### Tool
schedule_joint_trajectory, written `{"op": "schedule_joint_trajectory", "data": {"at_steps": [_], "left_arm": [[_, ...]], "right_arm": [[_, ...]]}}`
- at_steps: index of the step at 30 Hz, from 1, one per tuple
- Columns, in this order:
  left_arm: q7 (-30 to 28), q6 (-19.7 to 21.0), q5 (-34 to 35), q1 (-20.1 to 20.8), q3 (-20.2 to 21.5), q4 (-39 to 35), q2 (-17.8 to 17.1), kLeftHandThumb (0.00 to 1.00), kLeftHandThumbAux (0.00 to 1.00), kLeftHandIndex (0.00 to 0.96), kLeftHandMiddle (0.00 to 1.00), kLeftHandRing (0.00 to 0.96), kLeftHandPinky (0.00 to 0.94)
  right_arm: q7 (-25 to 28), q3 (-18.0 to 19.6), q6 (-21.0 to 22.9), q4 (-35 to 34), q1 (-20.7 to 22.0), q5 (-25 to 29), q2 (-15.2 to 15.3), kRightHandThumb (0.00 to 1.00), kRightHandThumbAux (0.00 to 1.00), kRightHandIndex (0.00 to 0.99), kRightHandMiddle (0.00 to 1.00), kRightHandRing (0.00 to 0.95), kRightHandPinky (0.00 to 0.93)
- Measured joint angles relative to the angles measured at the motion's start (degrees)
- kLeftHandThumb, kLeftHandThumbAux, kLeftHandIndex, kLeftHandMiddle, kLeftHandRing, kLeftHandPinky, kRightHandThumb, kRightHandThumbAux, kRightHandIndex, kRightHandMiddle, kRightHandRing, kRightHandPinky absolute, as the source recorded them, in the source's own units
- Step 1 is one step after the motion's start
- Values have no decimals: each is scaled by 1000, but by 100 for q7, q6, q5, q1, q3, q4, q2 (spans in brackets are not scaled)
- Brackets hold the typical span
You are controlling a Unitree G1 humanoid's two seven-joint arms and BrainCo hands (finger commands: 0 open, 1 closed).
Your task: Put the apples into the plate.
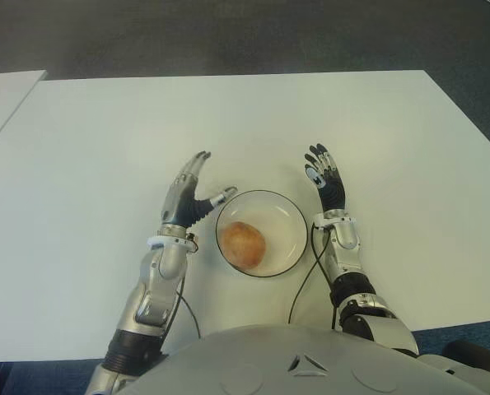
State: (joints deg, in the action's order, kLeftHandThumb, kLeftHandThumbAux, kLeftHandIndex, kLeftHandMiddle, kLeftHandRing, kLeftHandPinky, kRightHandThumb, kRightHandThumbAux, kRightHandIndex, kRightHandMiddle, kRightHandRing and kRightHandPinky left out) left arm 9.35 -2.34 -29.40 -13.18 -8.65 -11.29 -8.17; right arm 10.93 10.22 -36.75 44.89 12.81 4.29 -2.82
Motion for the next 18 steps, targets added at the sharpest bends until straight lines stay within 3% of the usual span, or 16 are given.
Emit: {"op": "schedule_joint_trajectory", "data": {"at_steps": [5,8,14,18], "left_arm": [[-1,-116,1197,-11,424,238,526,1,301,0,0,0,0],[4,-616,1710,-112,607,754,755,0,316,0,0,0,0],[52,-1463,1853,-376,683,1708,805,0,340,10,1,0,7],[308,-2154,1776,-318,756,2299,772,0,340,24,19,5,11]], "right_arm": [[-1,1,0,91,47,0,-13,189,532,62,112,105,113],[-2,13,1,214,103,5,-14,187,532,59,112,102,98],[-1,52,2,288,124,10,3,177,524,58,114,96,74],[-7,62,11,297,123,8,19,159,514,59,110,88,70]]}}
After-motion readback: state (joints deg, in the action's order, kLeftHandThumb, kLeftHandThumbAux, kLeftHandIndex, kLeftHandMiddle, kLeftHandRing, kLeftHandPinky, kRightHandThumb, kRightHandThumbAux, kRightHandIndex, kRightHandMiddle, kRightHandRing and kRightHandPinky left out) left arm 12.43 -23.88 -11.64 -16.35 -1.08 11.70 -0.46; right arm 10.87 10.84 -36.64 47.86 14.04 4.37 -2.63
